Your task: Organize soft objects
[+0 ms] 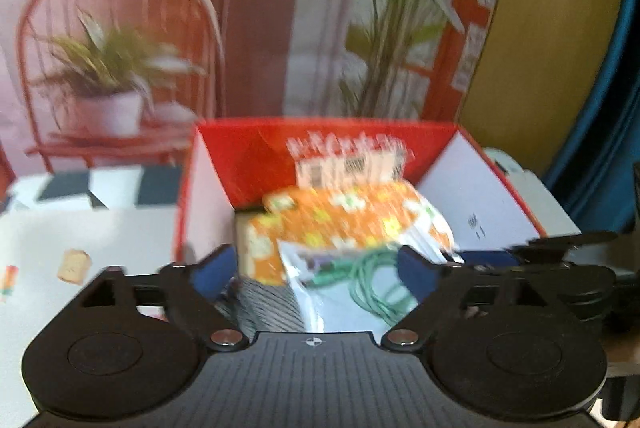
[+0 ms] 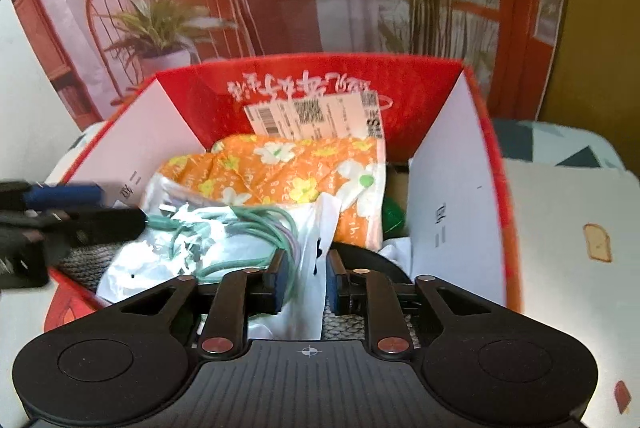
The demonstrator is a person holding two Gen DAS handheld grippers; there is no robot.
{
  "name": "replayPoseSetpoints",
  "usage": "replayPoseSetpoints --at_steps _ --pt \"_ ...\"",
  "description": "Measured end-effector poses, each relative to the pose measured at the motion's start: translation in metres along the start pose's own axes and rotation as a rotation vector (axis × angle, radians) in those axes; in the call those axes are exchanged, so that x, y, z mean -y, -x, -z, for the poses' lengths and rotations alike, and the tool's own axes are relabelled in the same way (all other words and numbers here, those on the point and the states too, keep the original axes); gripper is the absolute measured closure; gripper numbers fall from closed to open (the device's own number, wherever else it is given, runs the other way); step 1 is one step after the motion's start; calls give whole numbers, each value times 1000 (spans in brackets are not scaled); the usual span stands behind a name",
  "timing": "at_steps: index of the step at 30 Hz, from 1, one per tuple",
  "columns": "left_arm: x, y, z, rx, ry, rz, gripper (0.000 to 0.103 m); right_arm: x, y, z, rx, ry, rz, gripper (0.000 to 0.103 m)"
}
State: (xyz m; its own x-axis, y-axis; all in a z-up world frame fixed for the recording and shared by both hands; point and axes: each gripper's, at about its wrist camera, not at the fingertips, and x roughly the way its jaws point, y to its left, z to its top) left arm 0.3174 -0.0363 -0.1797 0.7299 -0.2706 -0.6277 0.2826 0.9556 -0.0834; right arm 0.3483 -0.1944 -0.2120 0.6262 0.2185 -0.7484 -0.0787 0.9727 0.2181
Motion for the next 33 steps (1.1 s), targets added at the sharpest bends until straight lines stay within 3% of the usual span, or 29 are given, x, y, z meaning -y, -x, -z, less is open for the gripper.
replayPoseSetpoints --at_steps 1,3,5,7,9,11,18,23,29,33 --pt "-1 6 -1 16 2 -8 7 1 6 0 14 0 1 77" --pt "-2 16 -3 32 8 -22 3 2 19 0 44 -4 10 57" --pt "-4 27 -4 57 7 -39 1 4 33 -1 84 -11 6 43" --pt "-4 39 -5 78 3 -53 0 5 49 -1 115 -13 -6 36" --pt "-4 54 -5 93 3 -67 0 4 64 -2 147 -14 -3 12" --pt "-3 69 -4 101 14 -91 0 1 82 -3 181 10 -8 2" --pt "10 134 3 157 7 -110 0 -14 142 -2 248 14 9 0" --pt "31 187 6 215 -45 -202 0 -29 191 7 290 -9 20 0" --pt "33 258 11 306 25 -141 0 -49 262 24 403 2 16 0" --pt "42 296 20 345 27 -201 0 -64 307 34 470 19 62 0"
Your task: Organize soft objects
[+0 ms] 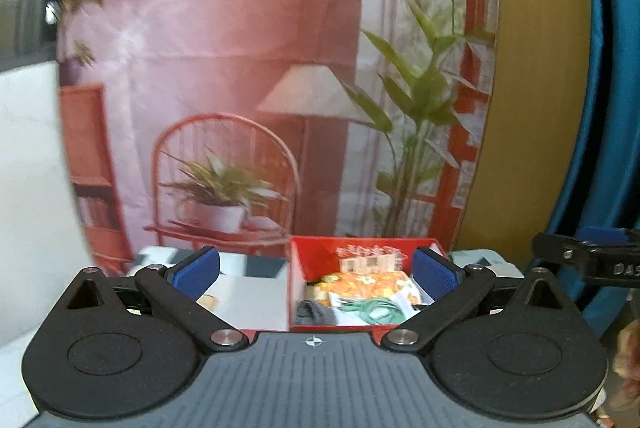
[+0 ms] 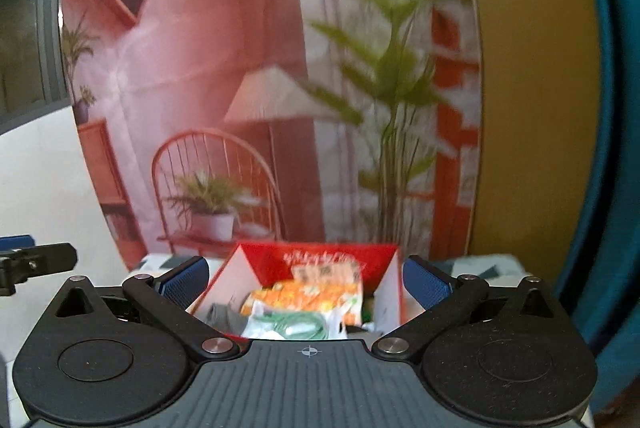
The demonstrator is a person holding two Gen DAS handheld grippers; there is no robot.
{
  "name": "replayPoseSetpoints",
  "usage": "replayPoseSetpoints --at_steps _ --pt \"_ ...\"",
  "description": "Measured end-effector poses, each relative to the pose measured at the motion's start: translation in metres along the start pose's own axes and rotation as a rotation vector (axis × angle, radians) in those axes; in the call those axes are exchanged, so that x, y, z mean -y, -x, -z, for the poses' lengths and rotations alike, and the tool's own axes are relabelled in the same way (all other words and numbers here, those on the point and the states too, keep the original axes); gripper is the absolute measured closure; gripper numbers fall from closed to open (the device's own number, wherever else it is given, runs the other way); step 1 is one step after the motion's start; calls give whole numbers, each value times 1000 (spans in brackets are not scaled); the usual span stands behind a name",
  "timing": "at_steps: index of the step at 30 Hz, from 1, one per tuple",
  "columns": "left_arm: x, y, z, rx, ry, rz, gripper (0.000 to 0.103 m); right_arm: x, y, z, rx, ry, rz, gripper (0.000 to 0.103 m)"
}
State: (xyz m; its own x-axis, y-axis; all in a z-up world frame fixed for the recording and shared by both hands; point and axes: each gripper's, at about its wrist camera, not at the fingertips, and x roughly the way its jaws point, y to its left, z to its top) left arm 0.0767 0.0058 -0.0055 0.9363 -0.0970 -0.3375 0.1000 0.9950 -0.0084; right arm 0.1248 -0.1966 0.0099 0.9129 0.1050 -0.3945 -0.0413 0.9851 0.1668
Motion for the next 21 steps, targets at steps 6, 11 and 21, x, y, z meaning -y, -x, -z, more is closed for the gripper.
replayPoseSetpoints --at_steps 6,11,21 --pt "6 42 -2 45 -33 -78 0 -12 54 -8 35 7 -14 0" --pt "11 66 -3 67 -43 -104 0 -20 83 -5 64 27 19 0" --pt "25 88 4 98 -60 -92 0 -23 109 3 79 52 38 0"
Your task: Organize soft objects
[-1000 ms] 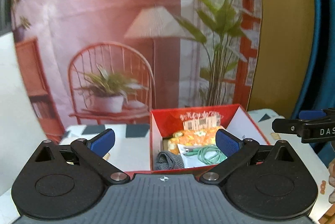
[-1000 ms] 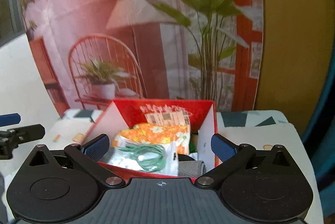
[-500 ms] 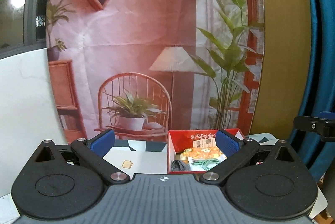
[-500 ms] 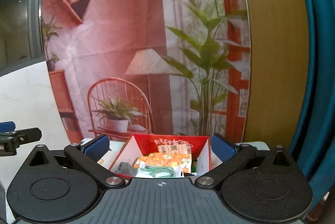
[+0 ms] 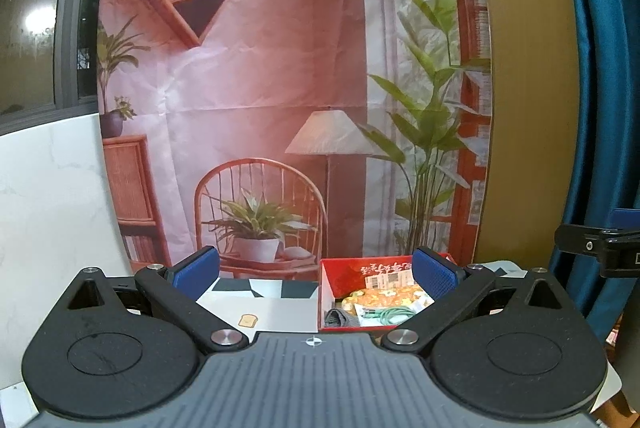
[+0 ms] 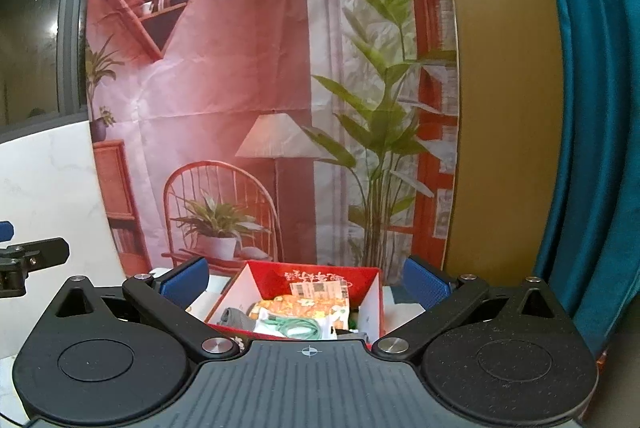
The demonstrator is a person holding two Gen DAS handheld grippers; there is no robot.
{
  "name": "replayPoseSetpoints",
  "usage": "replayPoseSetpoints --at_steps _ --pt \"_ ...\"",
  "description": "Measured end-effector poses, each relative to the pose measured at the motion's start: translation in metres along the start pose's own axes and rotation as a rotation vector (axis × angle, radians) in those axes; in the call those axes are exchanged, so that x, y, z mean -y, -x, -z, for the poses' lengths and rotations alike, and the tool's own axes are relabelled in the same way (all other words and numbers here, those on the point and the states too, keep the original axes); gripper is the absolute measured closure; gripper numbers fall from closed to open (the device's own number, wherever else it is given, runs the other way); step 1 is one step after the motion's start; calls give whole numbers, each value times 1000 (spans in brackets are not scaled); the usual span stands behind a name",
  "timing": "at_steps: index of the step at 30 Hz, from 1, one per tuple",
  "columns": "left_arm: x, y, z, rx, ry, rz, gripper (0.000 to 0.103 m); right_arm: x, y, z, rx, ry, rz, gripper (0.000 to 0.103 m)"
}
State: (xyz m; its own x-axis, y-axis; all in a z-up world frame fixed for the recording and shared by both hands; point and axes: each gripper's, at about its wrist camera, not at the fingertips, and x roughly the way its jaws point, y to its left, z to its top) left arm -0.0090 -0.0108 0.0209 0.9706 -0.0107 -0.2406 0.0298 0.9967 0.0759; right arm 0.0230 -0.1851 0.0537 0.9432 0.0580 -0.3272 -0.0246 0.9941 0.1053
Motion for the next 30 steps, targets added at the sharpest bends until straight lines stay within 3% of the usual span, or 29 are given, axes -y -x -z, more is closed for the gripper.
replayPoseSetpoints --at_steps 30 --pt "-4 2 3 -18 12 -4 0 6 5 -1 15 -6 26 0"
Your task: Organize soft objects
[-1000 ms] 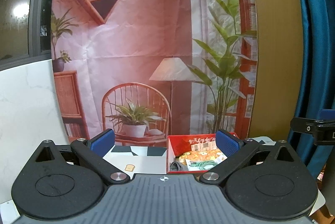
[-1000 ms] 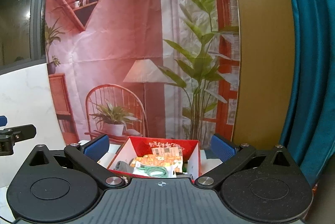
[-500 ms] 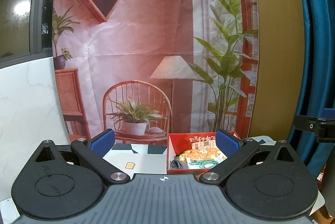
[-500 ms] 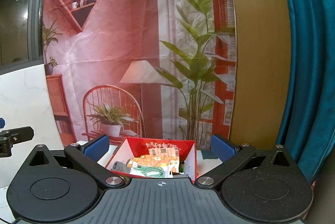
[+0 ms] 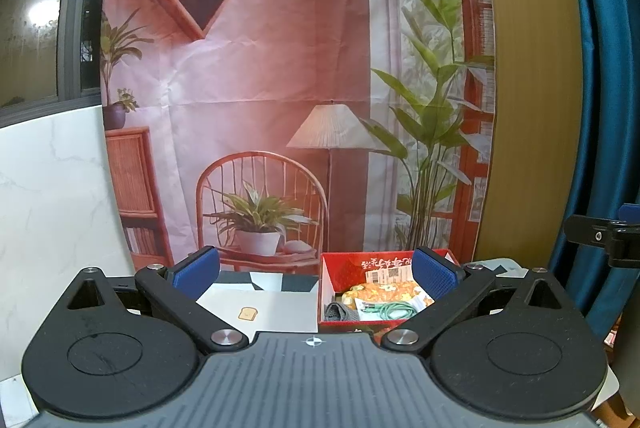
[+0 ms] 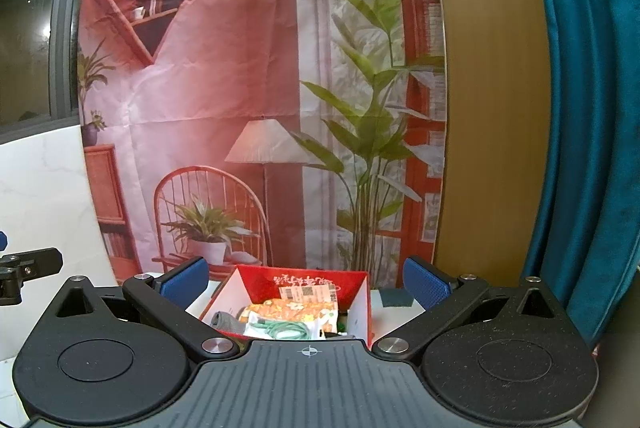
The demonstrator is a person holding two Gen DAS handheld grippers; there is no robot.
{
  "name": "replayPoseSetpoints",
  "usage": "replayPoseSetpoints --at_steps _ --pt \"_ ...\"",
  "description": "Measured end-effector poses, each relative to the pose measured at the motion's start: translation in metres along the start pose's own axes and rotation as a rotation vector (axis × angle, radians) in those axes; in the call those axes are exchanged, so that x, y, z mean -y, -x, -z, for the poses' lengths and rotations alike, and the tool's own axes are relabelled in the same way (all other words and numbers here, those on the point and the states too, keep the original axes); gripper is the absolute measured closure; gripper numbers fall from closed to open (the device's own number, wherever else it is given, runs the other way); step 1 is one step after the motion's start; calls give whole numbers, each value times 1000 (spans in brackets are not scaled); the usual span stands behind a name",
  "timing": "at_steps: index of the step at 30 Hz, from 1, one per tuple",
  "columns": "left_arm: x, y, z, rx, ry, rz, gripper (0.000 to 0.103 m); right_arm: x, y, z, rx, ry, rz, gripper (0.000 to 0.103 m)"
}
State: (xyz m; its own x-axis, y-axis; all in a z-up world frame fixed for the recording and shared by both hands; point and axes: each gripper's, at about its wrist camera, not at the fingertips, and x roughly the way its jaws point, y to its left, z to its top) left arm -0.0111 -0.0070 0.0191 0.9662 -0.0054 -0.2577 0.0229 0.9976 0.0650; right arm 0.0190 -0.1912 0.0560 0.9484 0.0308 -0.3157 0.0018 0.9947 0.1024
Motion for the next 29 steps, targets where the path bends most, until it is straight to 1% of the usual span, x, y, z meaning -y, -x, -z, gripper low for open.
replayPoseSetpoints --at_steps 29 --pt "1 1 1 2 -1 0 0 0 0 0 -2 1 0 0"
